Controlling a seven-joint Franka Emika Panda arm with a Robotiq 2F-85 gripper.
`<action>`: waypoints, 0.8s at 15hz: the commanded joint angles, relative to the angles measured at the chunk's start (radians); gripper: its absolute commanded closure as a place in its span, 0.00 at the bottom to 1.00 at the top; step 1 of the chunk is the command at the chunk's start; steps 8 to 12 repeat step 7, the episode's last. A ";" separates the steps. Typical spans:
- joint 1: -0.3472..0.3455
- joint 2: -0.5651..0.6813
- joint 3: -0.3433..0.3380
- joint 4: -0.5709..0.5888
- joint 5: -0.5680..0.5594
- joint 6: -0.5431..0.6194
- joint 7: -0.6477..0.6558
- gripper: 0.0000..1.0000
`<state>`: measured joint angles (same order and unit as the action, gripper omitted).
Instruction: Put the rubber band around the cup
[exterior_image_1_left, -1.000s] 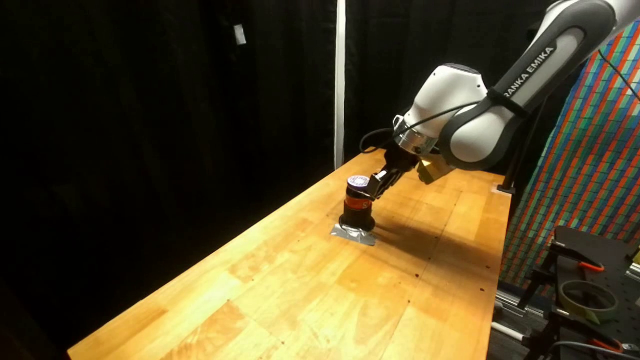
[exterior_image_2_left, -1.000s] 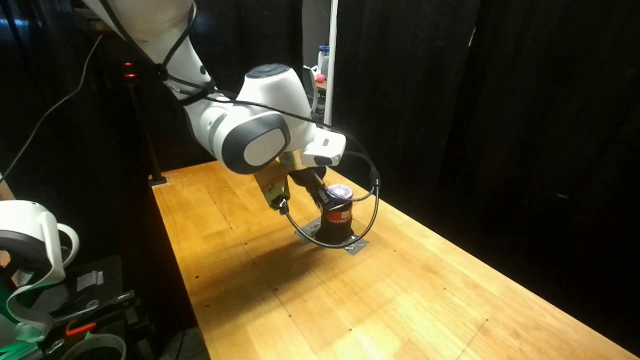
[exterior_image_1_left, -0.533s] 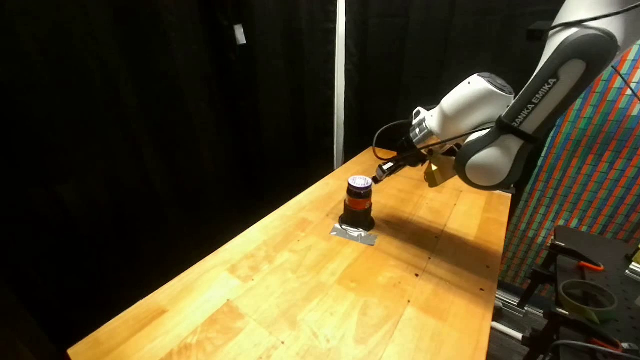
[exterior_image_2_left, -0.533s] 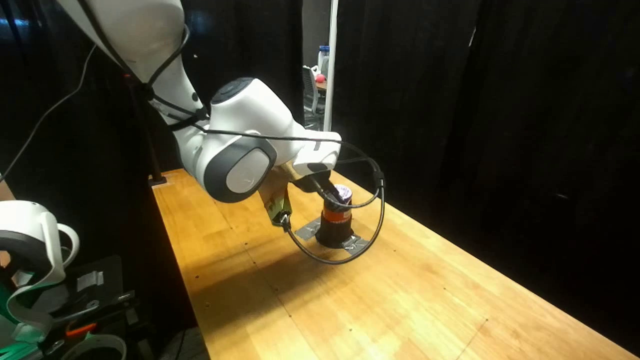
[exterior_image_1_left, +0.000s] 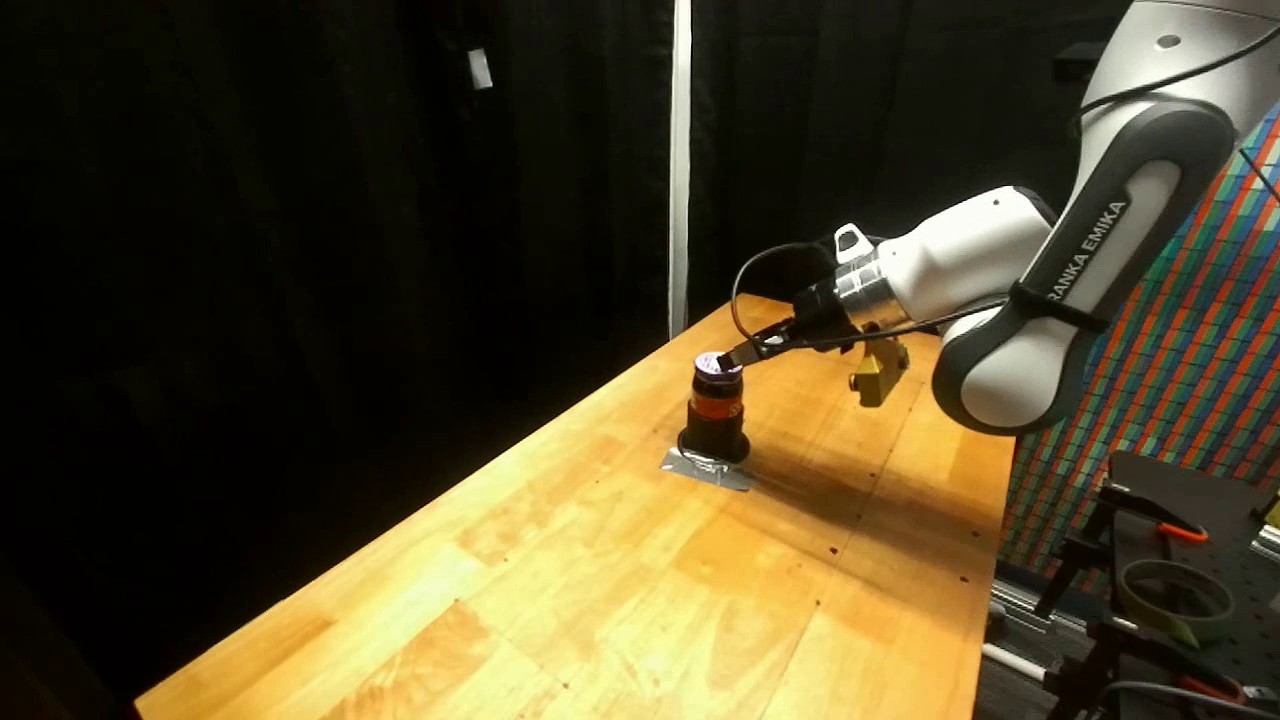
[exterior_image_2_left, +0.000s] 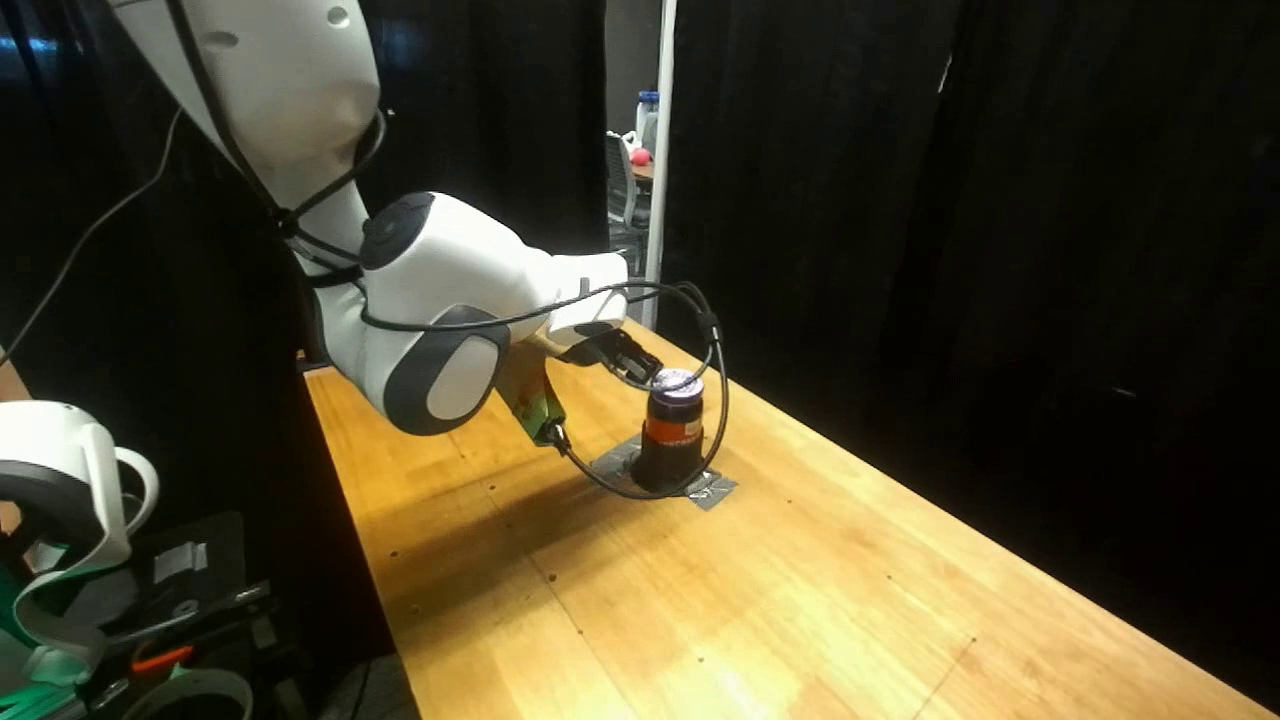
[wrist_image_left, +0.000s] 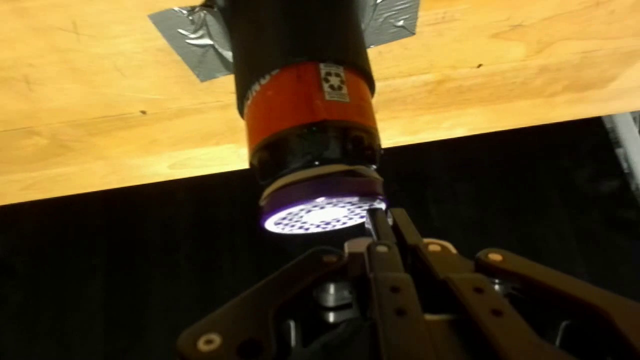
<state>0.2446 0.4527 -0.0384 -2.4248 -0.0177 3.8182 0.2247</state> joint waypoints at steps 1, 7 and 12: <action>-0.139 0.025 0.107 0.001 -0.096 0.096 -0.011 0.92; -0.294 -0.059 0.204 -0.035 -0.253 -0.086 0.049 0.51; -0.294 -0.059 0.204 -0.035 -0.253 -0.086 0.049 0.51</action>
